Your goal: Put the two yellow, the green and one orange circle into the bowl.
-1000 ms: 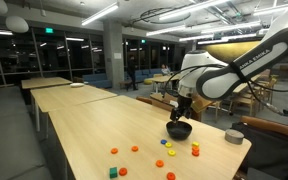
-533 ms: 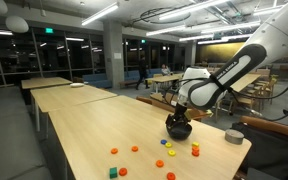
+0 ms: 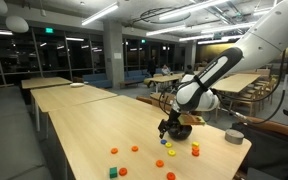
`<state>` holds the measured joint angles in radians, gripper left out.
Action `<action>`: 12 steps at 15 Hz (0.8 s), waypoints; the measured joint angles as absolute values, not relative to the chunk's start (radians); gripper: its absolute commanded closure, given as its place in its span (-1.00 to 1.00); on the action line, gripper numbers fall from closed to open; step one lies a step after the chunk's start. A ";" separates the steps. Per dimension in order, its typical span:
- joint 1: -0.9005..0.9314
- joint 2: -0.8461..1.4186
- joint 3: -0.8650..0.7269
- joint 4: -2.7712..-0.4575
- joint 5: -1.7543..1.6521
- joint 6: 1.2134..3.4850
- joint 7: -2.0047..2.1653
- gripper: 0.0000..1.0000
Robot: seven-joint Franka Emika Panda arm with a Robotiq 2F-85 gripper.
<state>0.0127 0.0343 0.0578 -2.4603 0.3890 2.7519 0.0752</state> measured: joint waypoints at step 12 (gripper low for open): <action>0.017 0.198 0.023 -2.347 0.239 2.623 0.346 -1.00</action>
